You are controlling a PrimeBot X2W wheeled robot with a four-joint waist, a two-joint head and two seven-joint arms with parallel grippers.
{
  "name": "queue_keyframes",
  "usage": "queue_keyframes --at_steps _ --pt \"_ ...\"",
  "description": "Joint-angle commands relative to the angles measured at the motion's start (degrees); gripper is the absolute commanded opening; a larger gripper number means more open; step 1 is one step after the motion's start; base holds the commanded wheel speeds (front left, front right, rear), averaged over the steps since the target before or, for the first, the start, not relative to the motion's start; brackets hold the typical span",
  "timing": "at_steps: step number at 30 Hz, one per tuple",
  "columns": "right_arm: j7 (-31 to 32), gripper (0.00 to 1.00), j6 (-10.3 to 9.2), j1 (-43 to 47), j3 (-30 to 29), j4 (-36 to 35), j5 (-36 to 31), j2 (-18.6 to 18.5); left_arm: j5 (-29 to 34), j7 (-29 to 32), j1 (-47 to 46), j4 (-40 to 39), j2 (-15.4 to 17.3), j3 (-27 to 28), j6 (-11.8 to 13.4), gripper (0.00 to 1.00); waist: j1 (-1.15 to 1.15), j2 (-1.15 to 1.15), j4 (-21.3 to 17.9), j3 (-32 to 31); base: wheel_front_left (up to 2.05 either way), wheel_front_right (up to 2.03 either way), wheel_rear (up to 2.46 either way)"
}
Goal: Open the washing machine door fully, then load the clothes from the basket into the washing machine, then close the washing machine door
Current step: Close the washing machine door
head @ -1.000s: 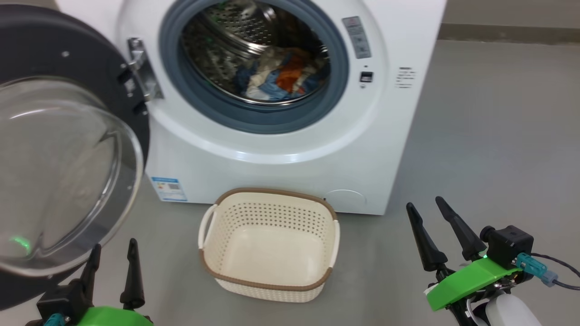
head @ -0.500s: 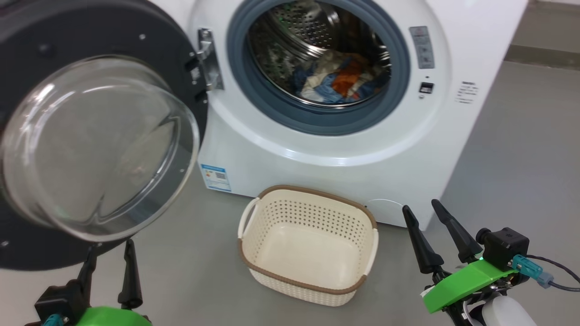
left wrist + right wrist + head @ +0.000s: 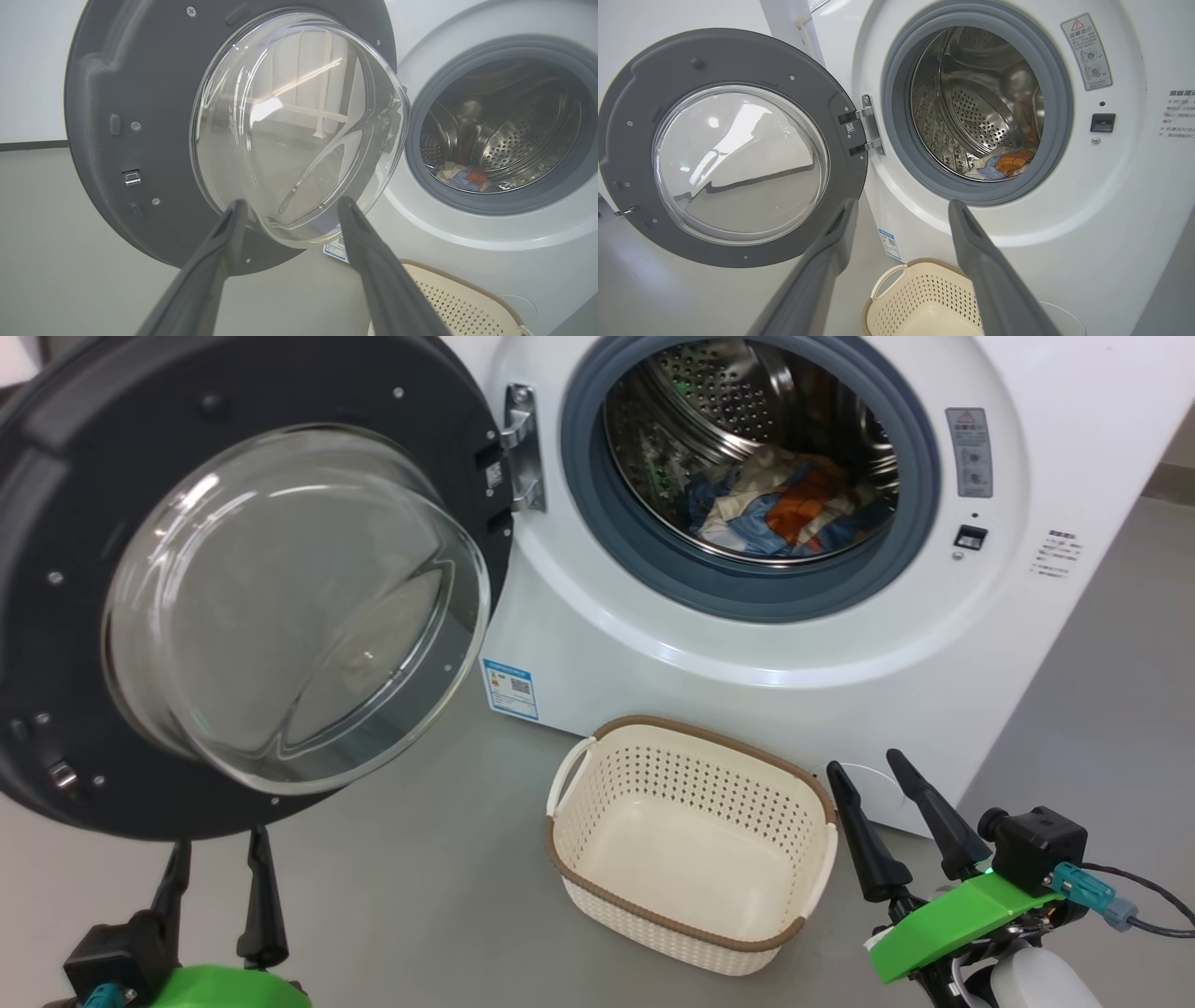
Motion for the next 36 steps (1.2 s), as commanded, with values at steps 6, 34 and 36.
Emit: queue_keyframes --at_steps 6,34,36 --pt "-0.3 1.00 0.09 0.0 1.5 -1.2 0.3 -0.1 1.1 -0.4 -0.8 -1.0 0.7 2.7 0.7 1.00 0.00 0.00 1.7 -0.1 0.00 0.00 0.00" --pt "-0.3 1.00 0.09 0.0 2.5 -0.8 0.7 -0.6 0.8 -0.4 -0.6 -0.8 0.2 2.9 1.4 1.00 0.00 0.00 2.3 -0.1 0.00 0.00 0.00" --pt "-0.3 1.00 0.09 -0.1 2.6 -0.8 0.8 -0.7 0.9 -0.4 -0.6 -0.7 0.2 2.8 1.4 1.00 0.00 0.00 2.1 -0.1 0.00 0.00 0.00"
